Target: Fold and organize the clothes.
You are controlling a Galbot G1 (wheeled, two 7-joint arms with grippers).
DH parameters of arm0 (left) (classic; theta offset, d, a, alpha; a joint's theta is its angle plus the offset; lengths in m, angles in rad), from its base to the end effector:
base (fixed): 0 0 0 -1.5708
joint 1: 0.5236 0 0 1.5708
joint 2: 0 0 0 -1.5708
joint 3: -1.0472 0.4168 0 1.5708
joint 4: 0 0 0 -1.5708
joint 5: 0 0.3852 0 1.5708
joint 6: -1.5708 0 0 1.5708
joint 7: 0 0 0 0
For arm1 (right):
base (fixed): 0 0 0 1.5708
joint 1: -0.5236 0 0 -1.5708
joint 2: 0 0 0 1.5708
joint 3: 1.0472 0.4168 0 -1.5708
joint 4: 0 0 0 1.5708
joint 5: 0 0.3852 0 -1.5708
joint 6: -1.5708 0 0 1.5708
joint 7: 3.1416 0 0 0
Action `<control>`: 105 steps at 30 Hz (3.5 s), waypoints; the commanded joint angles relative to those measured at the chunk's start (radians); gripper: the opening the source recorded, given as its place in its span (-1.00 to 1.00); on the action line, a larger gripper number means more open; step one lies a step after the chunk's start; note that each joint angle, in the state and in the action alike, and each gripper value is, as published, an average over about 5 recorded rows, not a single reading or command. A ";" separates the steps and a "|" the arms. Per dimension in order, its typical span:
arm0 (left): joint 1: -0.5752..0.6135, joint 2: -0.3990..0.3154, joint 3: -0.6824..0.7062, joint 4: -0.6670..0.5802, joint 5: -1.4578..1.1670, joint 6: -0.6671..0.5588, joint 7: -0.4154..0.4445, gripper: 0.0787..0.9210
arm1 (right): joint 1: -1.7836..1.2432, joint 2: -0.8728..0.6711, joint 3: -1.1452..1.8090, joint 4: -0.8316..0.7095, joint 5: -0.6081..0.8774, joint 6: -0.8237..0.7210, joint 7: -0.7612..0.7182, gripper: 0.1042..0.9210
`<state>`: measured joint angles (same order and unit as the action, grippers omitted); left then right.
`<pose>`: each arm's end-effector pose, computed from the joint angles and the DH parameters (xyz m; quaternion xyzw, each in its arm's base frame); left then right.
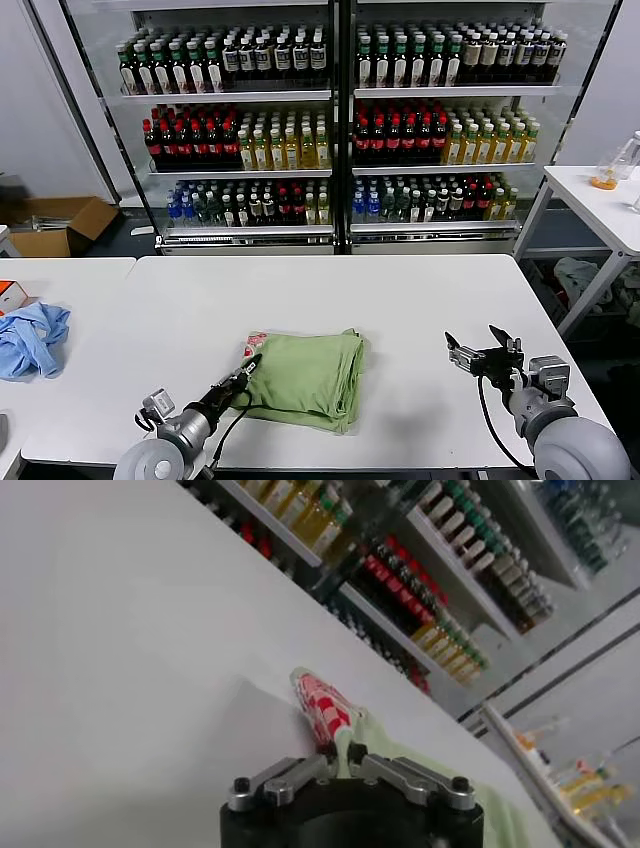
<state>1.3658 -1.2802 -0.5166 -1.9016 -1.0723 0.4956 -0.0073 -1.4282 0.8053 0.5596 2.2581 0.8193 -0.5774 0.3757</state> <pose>0.2582 0.0811 -0.3802 -0.1360 -0.8875 0.3645 0.2469 0.2327 -0.1272 -0.2192 0.0474 -0.9758 0.0430 0.2090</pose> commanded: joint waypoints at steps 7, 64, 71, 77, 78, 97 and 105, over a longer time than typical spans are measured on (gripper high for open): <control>0.085 0.137 -0.410 -0.095 -0.312 0.046 0.002 -0.94 | 0.019 -0.005 0.001 -0.005 0.013 0.001 -0.003 0.76; -0.237 0.012 0.461 -0.044 0.459 -0.041 -0.123 -0.39 | 0.055 0.014 -0.043 0.010 -0.014 0.015 -0.031 0.76; -0.060 0.016 0.345 -0.224 0.425 -0.055 -0.118 0.11 | 0.169 0.056 -0.208 -0.033 -0.015 0.028 -0.038 0.76; 0.038 0.066 0.107 -0.241 0.520 -0.148 -0.136 0.52 | 0.374 0.185 -0.464 -0.151 -0.007 0.032 -0.004 0.76; 0.053 0.079 0.069 -0.238 0.531 -0.158 -0.142 0.58 | 0.408 0.211 -0.506 -0.171 -0.006 0.032 0.003 0.76; 0.163 0.104 -0.140 -0.243 0.534 -0.217 -0.195 0.77 | 0.580 0.470 -0.795 -0.443 0.009 0.036 0.066 0.76; 0.164 0.104 -0.132 -0.242 0.535 -0.214 -0.195 0.77 | 0.562 0.481 -0.772 -0.486 0.051 0.065 0.096 0.70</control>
<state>1.5033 -1.1813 -0.6021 -2.1378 -0.5432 0.2958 -0.1946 -0.9043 1.2299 -0.1541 1.8478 0.8422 -0.5272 0.4488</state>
